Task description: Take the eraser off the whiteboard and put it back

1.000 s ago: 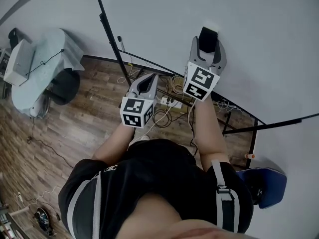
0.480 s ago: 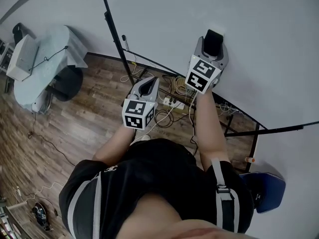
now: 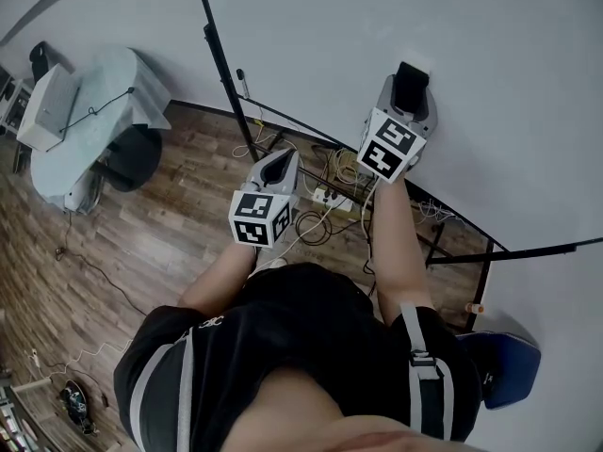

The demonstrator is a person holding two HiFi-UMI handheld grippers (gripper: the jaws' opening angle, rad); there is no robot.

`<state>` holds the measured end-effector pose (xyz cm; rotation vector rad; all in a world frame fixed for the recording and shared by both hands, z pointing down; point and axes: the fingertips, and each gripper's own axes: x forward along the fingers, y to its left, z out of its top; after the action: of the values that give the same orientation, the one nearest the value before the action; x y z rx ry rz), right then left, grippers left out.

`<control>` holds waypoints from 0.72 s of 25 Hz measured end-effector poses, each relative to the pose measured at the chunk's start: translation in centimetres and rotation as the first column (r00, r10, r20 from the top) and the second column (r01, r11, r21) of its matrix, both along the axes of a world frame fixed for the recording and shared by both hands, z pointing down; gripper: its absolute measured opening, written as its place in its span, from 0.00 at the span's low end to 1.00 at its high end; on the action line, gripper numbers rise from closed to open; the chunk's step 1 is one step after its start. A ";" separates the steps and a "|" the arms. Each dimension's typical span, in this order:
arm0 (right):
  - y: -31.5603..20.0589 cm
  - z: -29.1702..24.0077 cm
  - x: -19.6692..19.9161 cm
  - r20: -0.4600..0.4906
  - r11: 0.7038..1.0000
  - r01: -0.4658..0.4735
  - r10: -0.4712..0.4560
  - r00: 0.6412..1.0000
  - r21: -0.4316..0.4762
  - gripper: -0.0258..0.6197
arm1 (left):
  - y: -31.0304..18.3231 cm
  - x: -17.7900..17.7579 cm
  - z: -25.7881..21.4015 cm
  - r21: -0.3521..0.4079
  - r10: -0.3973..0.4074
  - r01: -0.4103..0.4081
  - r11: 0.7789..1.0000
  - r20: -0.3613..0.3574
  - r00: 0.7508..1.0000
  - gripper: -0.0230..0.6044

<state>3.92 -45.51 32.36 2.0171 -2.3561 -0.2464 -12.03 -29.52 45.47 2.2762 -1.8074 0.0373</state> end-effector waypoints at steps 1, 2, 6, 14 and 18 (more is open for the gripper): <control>0.0 0.0 0.0 0.001 1.000 0.005 -0.005 1.000 -0.001 0.41 | 0.0 -0.1 0.0 -0.004 -0.003 0.003 1.000 -0.005 1.000 0.05; 0.0 0.1 0.0 -0.002 1.000 0.007 -0.007 1.000 0.000 0.41 | 0.1 -0.3 0.1 -0.008 -0.005 0.004 1.000 -0.009 1.000 0.05; 0.1 -0.1 0.0 -0.014 1.000 0.016 -0.016 1.000 0.004 0.41 | 0.2 -0.2 0.0 -0.011 -0.001 0.001 1.000 -0.017 1.000 0.05; 1.2 -0.8 0.1 -0.008 0.997 0.069 -0.068 0.998 0.021 0.41 | 0.6 0.2 0.2 -0.021 0.007 -0.007 1.000 -0.019 1.000 0.05; 2.3 -1.0 0.7 0.004 0.997 0.068 -0.068 0.998 0.038 0.41 | 0.7 0.8 0.2 -0.017 0.016 -0.017 1.000 -0.018 1.000 0.05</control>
<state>4.59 -43.23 31.35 1.9576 -2.4448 -0.2902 -11.26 -28.82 45.71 2.2725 -1.7727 0.0360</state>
